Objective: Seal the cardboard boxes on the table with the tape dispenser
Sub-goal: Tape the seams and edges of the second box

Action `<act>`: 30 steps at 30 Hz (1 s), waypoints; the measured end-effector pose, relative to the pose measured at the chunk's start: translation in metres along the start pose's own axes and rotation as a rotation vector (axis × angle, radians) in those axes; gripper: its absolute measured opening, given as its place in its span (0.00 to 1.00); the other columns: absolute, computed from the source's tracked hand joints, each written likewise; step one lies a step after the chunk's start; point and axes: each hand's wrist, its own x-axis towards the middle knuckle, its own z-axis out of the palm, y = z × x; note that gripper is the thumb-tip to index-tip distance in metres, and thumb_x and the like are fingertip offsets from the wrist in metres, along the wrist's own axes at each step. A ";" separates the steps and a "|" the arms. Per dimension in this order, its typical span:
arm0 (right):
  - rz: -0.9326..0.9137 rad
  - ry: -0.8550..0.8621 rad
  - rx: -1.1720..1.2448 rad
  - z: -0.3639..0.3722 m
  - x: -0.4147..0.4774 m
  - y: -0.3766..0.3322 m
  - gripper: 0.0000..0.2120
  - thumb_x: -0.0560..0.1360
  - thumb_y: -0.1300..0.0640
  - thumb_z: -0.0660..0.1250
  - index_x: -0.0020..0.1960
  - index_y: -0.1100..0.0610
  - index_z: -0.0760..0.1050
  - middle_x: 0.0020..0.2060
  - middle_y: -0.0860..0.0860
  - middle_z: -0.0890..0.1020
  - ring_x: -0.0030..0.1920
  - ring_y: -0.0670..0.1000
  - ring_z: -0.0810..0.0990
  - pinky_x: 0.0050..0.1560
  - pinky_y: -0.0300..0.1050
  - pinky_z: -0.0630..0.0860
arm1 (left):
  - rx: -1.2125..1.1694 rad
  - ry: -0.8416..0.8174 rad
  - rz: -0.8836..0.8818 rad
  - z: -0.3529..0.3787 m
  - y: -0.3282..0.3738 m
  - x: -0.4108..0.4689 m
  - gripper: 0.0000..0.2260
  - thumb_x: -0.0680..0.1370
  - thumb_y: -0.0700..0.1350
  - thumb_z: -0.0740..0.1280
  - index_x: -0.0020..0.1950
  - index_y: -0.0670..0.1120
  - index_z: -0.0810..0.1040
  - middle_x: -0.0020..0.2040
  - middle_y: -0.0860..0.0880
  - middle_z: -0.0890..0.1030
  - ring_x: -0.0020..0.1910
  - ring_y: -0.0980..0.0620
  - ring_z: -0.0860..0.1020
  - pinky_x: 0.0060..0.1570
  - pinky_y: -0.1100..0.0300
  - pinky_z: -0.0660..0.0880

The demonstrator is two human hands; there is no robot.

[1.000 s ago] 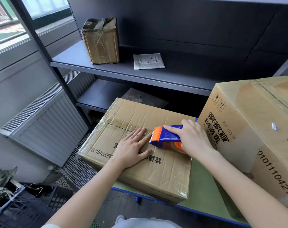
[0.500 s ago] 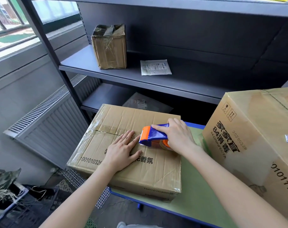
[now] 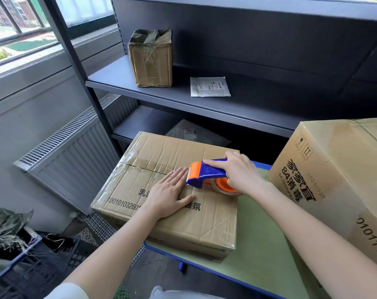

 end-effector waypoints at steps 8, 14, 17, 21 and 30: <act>0.021 -0.036 -0.035 -0.012 -0.033 0.043 0.31 0.79 0.62 0.55 0.72 0.32 0.52 0.45 0.50 0.65 0.46 0.49 0.63 0.48 0.42 0.60 | 0.000 -0.022 -0.013 0.000 0.001 0.001 0.48 0.65 0.76 0.29 0.78 0.49 0.46 0.77 0.55 0.48 0.74 0.62 0.42 0.72 0.66 0.37; 0.077 -0.064 -0.013 -0.018 -0.057 0.075 0.32 0.78 0.63 0.55 0.71 0.32 0.54 0.47 0.50 0.66 0.47 0.49 0.64 0.45 0.41 0.61 | 0.004 -0.044 -0.030 -0.004 0.004 0.000 0.49 0.64 0.77 0.29 0.78 0.50 0.46 0.77 0.55 0.48 0.73 0.63 0.39 0.70 0.67 0.35; 0.113 -0.076 -0.022 -0.021 -0.068 0.087 0.33 0.78 0.62 0.56 0.71 0.31 0.54 0.50 0.50 0.67 0.50 0.50 0.65 0.46 0.41 0.62 | 0.009 -0.060 -0.052 -0.007 0.013 0.001 0.53 0.61 0.78 0.27 0.78 0.49 0.46 0.77 0.54 0.47 0.72 0.62 0.39 0.70 0.67 0.35; 0.082 -0.058 -0.040 -0.013 -0.068 0.078 0.31 0.78 0.60 0.56 0.71 0.31 0.53 0.51 0.51 0.68 0.53 0.51 0.66 0.47 0.42 0.61 | 0.082 -0.091 -0.100 -0.010 0.037 0.007 0.59 0.55 0.77 0.22 0.78 0.44 0.42 0.78 0.47 0.43 0.76 0.52 0.39 0.74 0.57 0.37; 0.074 -0.037 -0.055 -0.011 -0.069 0.080 0.30 0.79 0.59 0.57 0.73 0.34 0.52 0.50 0.50 0.66 0.51 0.50 0.64 0.48 0.42 0.62 | 0.042 -0.103 -0.001 -0.001 0.071 0.014 0.53 0.62 0.77 0.29 0.77 0.43 0.41 0.78 0.47 0.42 0.75 0.55 0.37 0.71 0.62 0.34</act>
